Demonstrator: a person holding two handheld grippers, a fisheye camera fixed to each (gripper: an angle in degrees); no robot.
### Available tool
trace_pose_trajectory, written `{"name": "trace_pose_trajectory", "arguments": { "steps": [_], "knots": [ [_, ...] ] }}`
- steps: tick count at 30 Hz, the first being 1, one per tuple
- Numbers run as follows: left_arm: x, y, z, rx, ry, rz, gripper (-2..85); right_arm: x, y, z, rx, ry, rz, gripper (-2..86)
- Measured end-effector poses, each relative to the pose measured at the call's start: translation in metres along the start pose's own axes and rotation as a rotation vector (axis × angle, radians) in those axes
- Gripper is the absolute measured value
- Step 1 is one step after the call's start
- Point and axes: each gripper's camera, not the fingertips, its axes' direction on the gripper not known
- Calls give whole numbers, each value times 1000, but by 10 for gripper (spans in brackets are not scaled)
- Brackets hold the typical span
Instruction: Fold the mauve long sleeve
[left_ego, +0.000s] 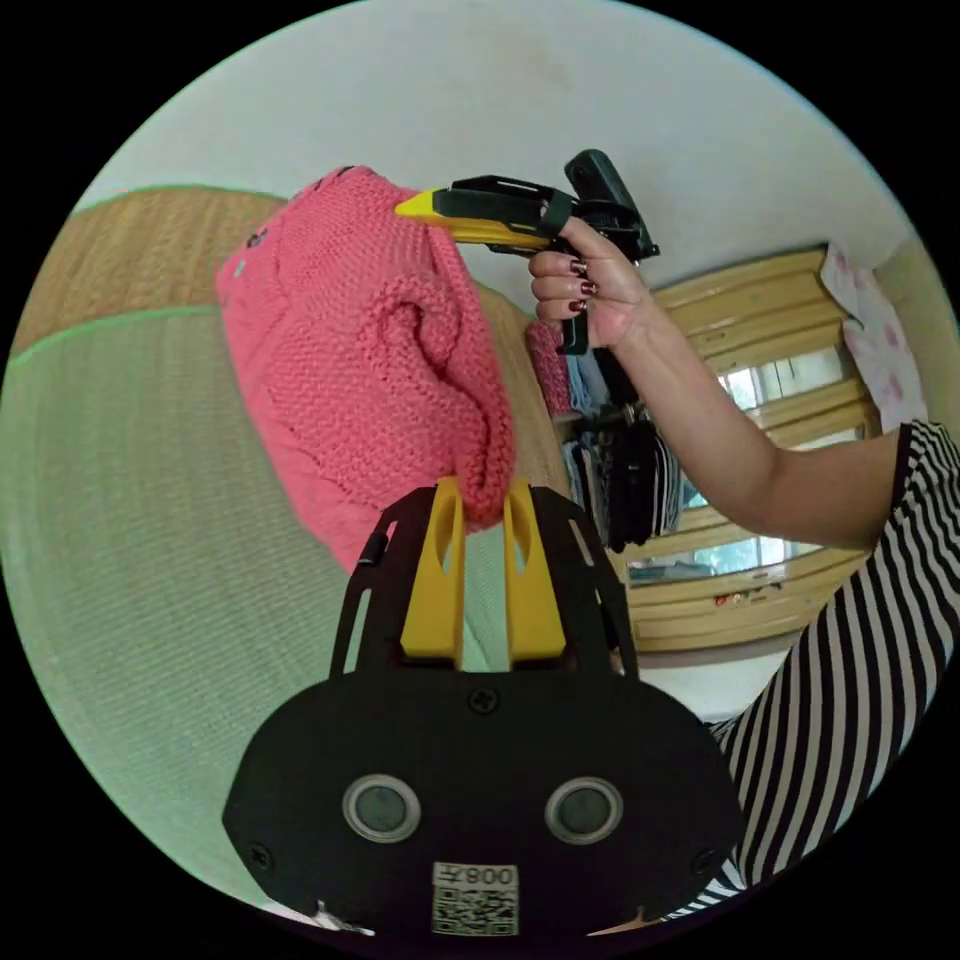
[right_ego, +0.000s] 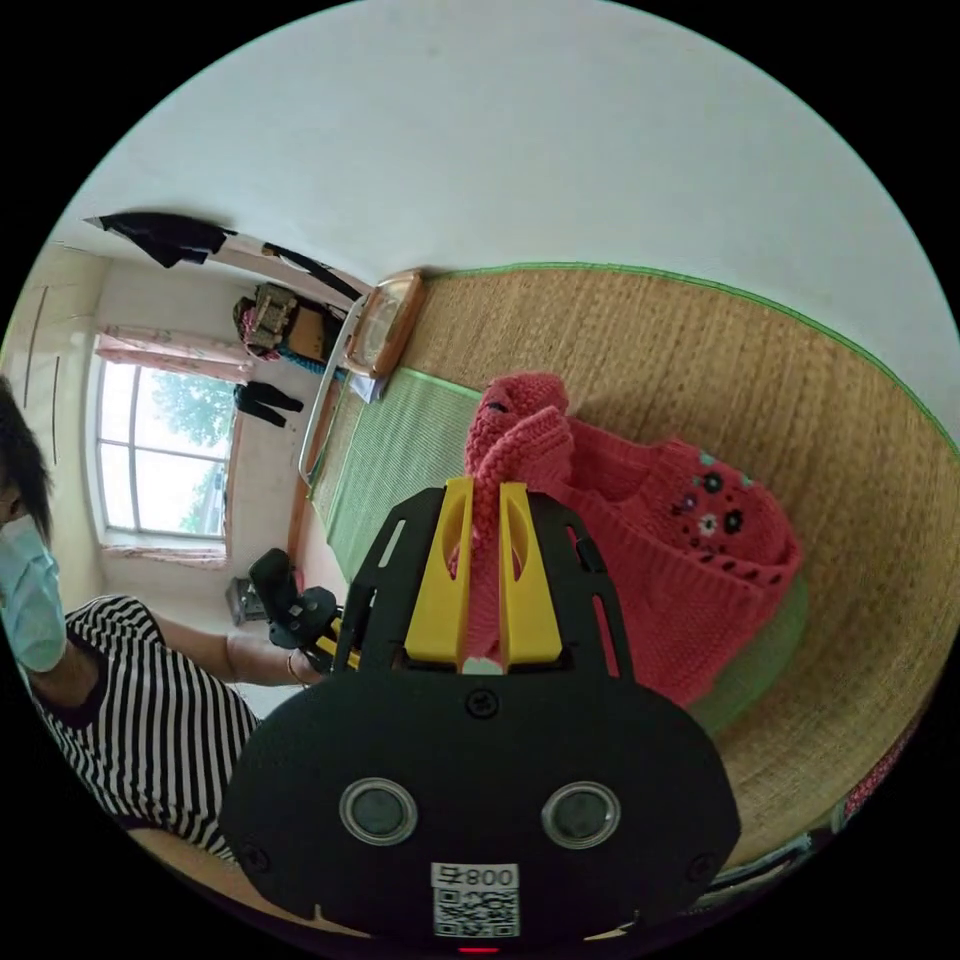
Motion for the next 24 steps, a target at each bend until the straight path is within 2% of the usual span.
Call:
{"name": "trace_pose_trajectory", "arguments": {
  "steps": [7,15,18,24],
  "knots": [
    [52,-57,125,-180,-37,108,71,136,86,-71,53,-35,122,35],
    [99,-102,255,-415,-246,173,79,267,157,-90,44,-120,279,50],
    [120,-111,276,-405,-322,202,82,302,182,-104,101,-265,319,32],
    [153,-125,292,-307,-344,219,90,287,226,-154,229,-152,213,4]
  ]
}}
